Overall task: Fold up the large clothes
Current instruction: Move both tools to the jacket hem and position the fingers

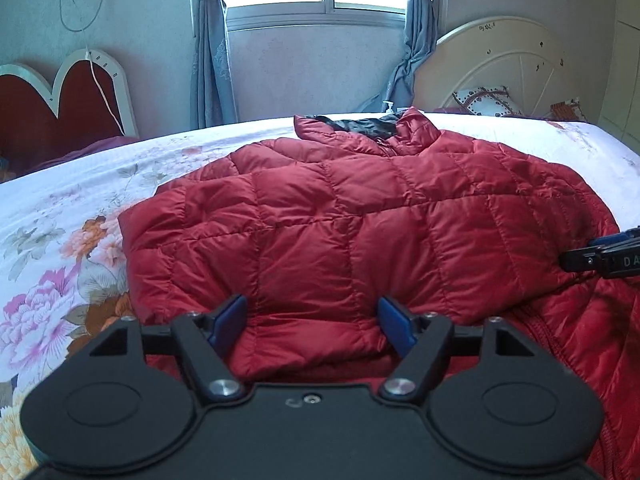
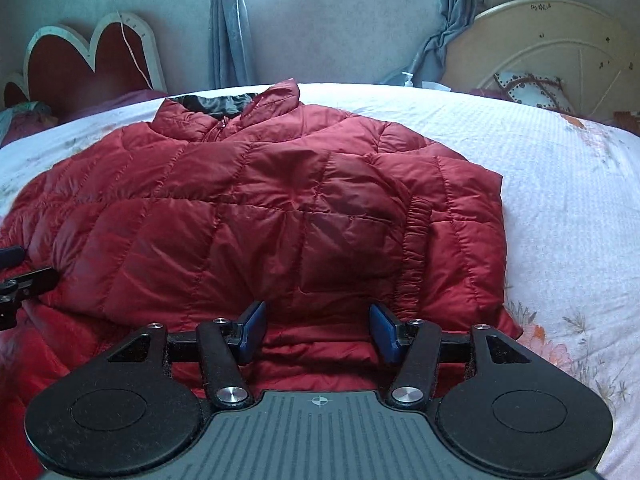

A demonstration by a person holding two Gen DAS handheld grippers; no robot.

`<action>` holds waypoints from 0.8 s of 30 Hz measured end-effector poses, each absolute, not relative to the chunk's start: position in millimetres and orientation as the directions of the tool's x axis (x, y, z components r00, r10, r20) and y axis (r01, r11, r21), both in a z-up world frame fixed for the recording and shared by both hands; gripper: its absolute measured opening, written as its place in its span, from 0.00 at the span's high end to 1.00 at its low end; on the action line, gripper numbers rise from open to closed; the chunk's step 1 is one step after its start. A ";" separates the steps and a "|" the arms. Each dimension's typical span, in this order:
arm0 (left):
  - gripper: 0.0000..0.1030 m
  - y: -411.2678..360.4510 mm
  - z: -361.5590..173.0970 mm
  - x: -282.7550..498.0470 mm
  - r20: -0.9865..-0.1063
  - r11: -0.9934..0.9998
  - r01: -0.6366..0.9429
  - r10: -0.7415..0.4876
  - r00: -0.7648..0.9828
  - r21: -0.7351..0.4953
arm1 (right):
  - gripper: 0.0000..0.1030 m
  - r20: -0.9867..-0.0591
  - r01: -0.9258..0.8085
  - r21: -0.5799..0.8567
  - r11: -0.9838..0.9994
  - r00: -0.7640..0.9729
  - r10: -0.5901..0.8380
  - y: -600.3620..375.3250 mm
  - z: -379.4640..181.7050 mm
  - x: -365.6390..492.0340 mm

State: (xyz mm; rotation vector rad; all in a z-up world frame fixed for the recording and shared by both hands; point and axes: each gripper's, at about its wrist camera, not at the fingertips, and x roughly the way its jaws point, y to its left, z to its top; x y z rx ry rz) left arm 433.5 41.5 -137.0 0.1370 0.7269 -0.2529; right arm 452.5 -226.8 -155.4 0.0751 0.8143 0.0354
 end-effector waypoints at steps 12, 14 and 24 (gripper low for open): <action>0.33 56.7 -120.4 429.6 -0.672 0.972 0.234 -0.155 0.724 0.029 | 0.46 -0.678 0.038 0.103 0.994 0.734 0.042 -230.9 -131.1 449.4; 0.32 59.5 -128.0 432.5 -0.686 0.973 0.231 -0.151 0.711 0.025 | 0.46 -0.707 0.054 0.107 0.993 0.707 0.038 -233.2 -141.0 456.2; 0.25 65.1 -131.3 435.4 -0.697 0.973 0.231 -0.152 0.700 0.020 | 0.46 -0.729 0.052 0.092 0.994 0.684 0.032 -234.8 -149.2 459.6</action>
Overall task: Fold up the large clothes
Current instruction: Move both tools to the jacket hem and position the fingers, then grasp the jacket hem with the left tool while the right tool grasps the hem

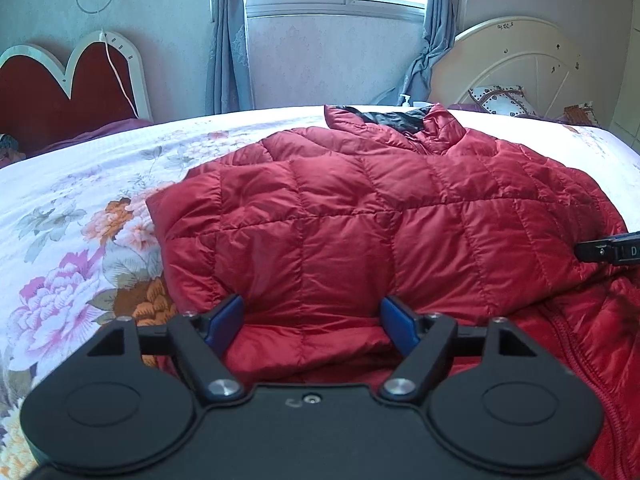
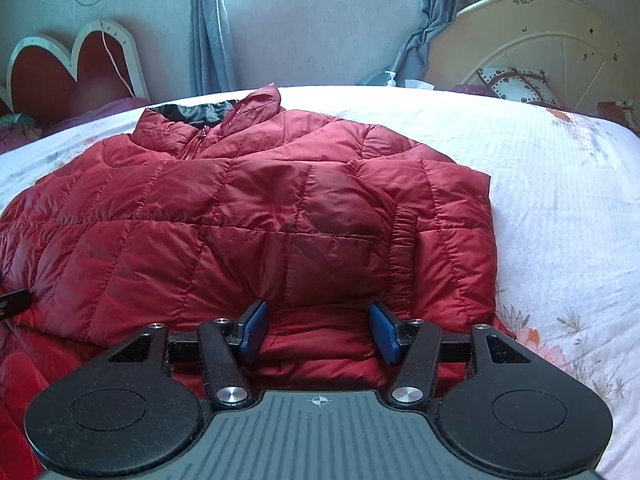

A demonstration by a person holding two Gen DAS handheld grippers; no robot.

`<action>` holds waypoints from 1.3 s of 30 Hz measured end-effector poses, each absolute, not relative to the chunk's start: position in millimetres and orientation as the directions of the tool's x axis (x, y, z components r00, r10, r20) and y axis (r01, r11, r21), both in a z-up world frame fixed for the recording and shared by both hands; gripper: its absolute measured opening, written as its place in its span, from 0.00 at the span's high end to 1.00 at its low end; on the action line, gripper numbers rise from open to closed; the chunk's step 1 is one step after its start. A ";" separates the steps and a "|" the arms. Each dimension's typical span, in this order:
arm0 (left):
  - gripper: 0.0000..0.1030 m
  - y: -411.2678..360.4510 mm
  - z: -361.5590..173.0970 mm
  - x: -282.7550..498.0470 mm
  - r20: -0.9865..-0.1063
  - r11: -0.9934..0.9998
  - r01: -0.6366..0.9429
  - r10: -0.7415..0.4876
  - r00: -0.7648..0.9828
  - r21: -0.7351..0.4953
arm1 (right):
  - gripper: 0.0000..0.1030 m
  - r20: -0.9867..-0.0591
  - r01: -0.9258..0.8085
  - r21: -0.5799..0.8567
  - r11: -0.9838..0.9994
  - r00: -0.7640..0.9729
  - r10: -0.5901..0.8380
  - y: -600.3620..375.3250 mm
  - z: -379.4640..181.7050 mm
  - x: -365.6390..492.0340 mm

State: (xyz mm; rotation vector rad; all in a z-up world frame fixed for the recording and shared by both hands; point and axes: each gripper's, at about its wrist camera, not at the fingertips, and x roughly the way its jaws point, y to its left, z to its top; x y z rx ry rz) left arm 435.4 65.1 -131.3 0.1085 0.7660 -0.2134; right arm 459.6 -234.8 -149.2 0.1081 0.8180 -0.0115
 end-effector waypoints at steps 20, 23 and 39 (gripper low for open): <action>0.06 88.1 -137.6 514.9 -0.689 0.970 0.233 -0.120 0.715 0.072 | 0.46 -0.694 0.089 0.026 0.996 0.718 -0.046 -233.6 -146.5 530.2; 0.06 85.3 -136.6 514.0 -0.688 0.968 0.234 -0.108 0.717 0.092 | 0.46 -0.696 0.082 0.046 0.996 0.718 -0.026 -240.2 -149.2 526.7; 0.03 84.0 -122.7 494.6 -0.695 0.955 0.266 -0.100 0.712 0.135 | 0.04 -0.712 0.143 0.035 0.989 0.698 -0.076 -230.5 -130.0 498.9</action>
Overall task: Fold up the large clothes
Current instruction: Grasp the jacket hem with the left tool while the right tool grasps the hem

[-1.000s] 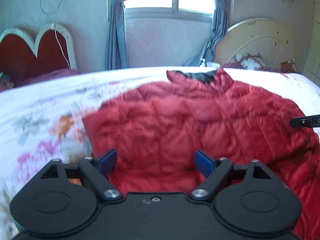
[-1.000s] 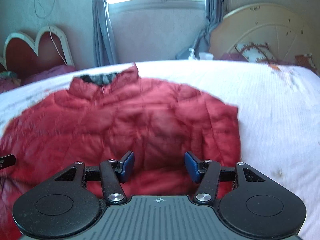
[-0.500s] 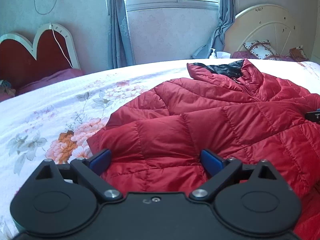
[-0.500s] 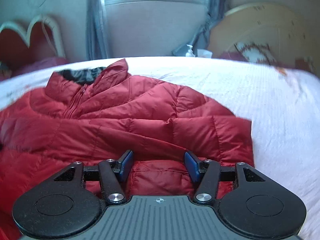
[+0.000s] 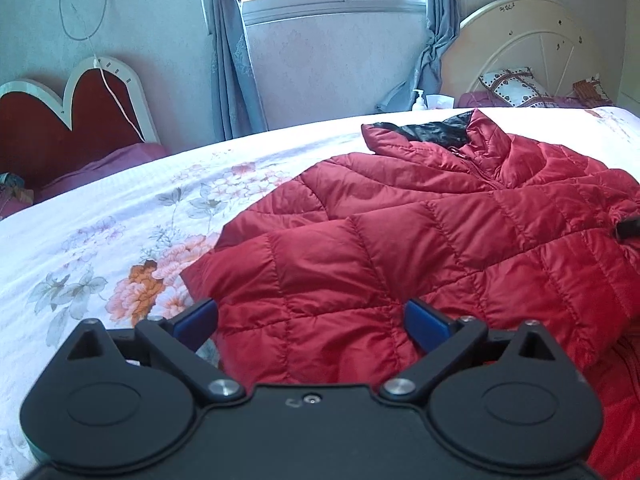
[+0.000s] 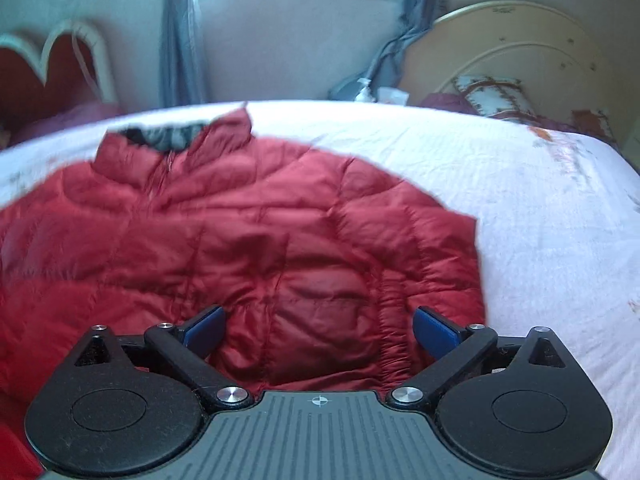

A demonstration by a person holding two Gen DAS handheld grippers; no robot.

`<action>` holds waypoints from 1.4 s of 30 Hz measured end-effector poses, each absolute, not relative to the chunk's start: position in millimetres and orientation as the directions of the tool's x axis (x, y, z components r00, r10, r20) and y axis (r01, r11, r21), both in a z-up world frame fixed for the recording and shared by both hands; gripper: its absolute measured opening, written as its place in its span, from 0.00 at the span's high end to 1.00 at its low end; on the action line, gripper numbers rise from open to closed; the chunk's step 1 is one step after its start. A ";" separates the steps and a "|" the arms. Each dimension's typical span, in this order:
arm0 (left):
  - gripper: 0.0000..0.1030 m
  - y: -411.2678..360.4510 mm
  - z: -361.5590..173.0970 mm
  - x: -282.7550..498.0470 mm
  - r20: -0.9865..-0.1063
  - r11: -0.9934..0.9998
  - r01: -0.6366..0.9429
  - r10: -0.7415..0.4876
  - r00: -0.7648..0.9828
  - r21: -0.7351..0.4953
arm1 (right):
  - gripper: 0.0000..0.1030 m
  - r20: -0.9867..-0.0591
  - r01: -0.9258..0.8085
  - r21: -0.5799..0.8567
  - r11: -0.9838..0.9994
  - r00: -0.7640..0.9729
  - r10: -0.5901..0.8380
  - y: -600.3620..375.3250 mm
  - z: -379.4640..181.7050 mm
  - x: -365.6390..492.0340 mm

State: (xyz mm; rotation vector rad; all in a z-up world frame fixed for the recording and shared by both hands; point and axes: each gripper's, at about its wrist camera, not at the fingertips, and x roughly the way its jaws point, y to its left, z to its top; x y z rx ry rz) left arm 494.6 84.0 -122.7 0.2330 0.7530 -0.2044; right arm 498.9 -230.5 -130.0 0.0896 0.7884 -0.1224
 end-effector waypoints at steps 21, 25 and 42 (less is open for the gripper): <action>0.41 156.9 -114.4 306.8 -0.778 0.949 0.263 -0.295 0.554 -0.172 | 0.08 -0.758 0.205 0.328 0.922 0.640 0.127 -343.3 -128.9 263.7; 0.41 160.2 -117.2 259.2 -0.791 0.946 0.241 -0.315 0.525 -0.216 | 0.09 -0.731 0.195 0.450 0.871 0.640 0.235 -365.7 -141.1 220.1; 0.81 207.1 -145.4 191.3 -0.644 0.757 -0.037 -0.528 0.554 -0.653 | 0.87 -0.591 0.025 0.705 0.708 0.573 0.568 -367.0 -169.1 178.6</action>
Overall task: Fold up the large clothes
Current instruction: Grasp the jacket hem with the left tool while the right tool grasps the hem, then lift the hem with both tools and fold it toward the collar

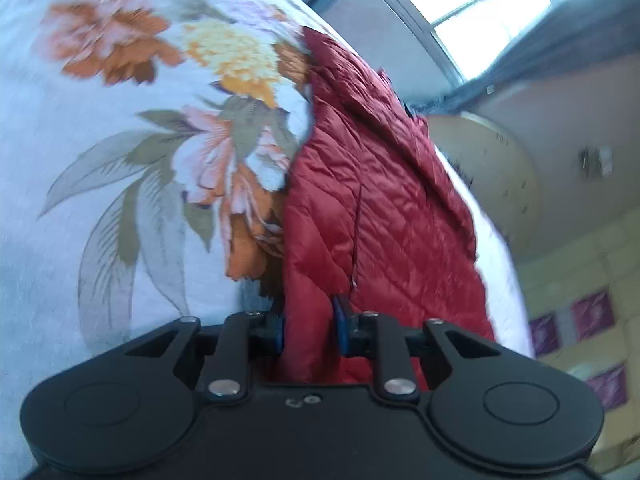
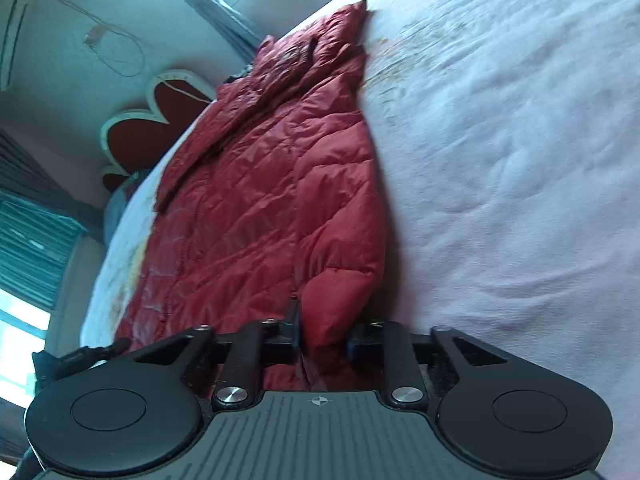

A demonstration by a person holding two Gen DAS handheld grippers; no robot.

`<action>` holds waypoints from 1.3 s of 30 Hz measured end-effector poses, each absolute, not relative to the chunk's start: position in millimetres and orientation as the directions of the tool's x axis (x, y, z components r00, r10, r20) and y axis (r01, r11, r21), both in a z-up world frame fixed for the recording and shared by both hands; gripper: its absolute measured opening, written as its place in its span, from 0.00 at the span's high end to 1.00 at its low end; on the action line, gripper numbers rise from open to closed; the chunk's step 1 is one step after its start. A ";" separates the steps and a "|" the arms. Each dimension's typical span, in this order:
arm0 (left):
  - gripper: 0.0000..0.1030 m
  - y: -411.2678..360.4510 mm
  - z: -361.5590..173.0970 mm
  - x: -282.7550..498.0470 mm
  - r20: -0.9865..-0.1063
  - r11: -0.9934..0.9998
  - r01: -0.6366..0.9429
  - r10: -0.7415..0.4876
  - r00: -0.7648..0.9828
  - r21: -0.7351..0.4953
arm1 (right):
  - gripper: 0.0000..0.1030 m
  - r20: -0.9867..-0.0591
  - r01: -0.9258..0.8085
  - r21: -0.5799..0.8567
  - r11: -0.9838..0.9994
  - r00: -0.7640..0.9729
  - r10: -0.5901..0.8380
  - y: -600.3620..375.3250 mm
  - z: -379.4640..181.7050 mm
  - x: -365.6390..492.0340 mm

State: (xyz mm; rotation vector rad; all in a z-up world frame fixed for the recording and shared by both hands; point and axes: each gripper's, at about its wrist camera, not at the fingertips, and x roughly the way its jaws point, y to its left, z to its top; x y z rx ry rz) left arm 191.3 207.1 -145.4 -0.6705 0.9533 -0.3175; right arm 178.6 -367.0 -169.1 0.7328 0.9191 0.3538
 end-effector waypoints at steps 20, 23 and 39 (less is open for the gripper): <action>0.96 206.4 -107.9 210.5 -0.454 0.691 0.091 -0.562 0.692 -0.717 | 0.93 -0.411 -0.109 0.746 0.657 0.702 0.582 -385.1 -106.3 201.6; 0.96 201.0 -88.6 240.9 -0.416 0.688 0.119 -0.557 0.718 -0.716 | 0.93 -0.382 -0.146 0.734 0.663 0.719 0.581 -379.4 -87.0 227.0; 0.96 170.9 -66.5 498.7 -0.444 0.737 0.122 -0.521 0.729 -0.665 | 0.93 -0.332 -0.070 0.764 0.641 0.810 0.484 -397.3 -50.0 492.8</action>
